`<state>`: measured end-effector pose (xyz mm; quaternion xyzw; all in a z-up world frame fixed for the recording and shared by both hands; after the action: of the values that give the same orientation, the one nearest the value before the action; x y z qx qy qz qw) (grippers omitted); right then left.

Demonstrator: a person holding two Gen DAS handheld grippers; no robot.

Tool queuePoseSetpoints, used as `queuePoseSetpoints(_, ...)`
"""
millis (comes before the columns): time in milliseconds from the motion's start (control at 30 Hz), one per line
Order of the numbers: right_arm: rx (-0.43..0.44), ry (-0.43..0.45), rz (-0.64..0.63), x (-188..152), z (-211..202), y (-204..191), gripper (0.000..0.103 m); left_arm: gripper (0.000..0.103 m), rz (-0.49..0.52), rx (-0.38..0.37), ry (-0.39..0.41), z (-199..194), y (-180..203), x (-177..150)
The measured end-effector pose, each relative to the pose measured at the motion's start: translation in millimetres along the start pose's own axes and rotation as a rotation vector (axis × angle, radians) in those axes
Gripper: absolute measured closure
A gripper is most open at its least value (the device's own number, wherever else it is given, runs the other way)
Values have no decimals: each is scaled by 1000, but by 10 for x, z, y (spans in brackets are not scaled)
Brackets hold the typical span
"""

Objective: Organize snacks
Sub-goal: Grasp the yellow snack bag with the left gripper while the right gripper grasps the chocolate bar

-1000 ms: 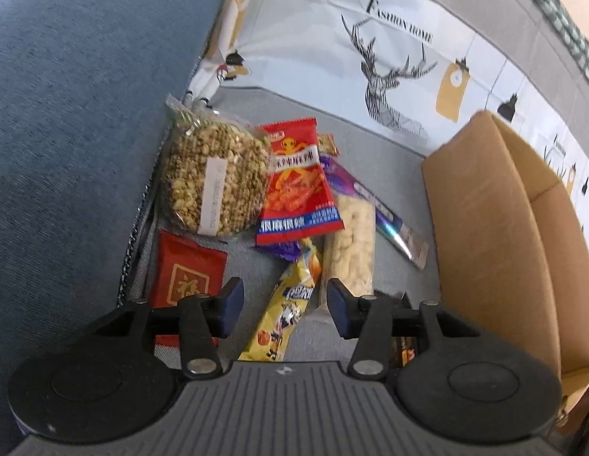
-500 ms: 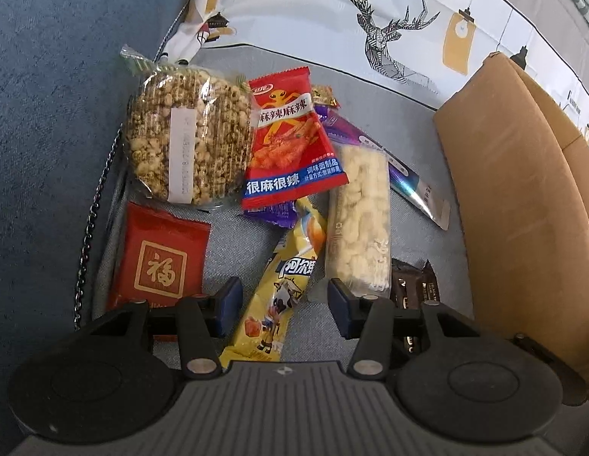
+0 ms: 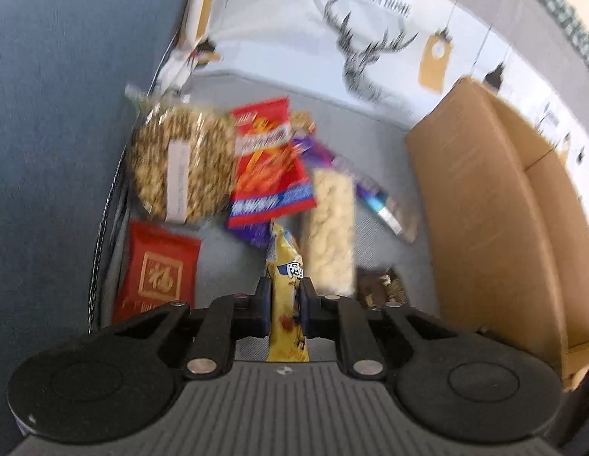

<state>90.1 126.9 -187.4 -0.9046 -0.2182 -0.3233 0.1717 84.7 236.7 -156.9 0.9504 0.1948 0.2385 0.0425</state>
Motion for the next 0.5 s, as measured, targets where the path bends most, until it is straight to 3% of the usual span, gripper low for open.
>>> queuePoseSetpoints(133, -8, -51, 3, -67, 92, 10, 60, 78, 0, 32, -51, 178, -73, -88)
queuePoseSetpoints(233, -10, -57, 1, -82, 106, 7, 59, 78, 17, 42, -62, 252, -56, -124)
queuePoseSetpoints(367, -9, -56, 3, -77, 102, 6, 62, 87, 28, 37, -41, 210, -33, -96)
queuePoseSetpoints(500, 10, -34, 18, -24, 31, -5, 62, 89, -14, 3, 42, 27, -12, 60)
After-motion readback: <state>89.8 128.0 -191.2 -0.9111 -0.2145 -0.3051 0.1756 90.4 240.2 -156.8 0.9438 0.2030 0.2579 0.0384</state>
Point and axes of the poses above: each gripper's, at about its wrist camera, not at the fingertips, and z roughly the way its jaws point, y to its right, x to its top, the point moved 9 cm from there along z, roughly the way its jaws point, and after that the axes turned 3 degrees about x, right-handed, at the moved point
